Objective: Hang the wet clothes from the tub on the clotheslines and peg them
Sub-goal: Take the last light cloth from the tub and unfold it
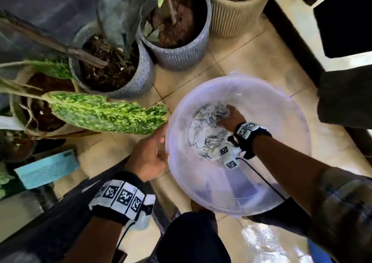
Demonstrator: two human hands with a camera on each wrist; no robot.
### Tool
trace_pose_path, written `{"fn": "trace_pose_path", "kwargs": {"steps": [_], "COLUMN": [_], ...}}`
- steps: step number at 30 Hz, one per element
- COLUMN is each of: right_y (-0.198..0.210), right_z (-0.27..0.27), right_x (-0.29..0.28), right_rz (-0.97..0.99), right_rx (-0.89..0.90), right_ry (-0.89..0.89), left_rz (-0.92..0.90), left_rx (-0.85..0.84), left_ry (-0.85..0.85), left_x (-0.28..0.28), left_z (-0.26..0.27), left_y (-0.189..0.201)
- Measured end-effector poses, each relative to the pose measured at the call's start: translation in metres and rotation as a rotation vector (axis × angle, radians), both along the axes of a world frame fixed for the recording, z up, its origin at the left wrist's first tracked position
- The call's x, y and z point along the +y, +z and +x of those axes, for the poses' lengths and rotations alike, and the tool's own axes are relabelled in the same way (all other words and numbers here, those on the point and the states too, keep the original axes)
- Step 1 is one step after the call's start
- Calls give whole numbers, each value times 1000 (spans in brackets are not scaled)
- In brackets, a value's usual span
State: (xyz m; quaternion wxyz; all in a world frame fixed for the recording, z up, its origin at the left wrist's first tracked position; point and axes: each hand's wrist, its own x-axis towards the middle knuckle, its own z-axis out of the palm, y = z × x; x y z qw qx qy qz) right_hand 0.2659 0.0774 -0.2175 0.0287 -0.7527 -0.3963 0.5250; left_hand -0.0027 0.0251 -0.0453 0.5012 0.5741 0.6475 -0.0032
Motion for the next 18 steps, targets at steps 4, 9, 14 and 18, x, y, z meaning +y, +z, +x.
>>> {"fn": "trace_pose_path", "kwargs": {"steps": [4,9,14,18], "right_y": [-26,-14,60,156], "right_z": [-13,-32,-44,-47], "right_x": [7,-9,-48,-77], "right_rz": [61,-220,-205,-123], "right_rx": [-71,-46,26,83], "right_ry": [16,366,509,592], "left_rz": [9,-6,40,56], "left_rx": [22,50,113,203], "left_ry": [-44,-36,-121,-280], "left_x": [3,4,-6,-33], "left_z": [-3,-2,10,26], "left_y": [-1,-1,12,36]}}
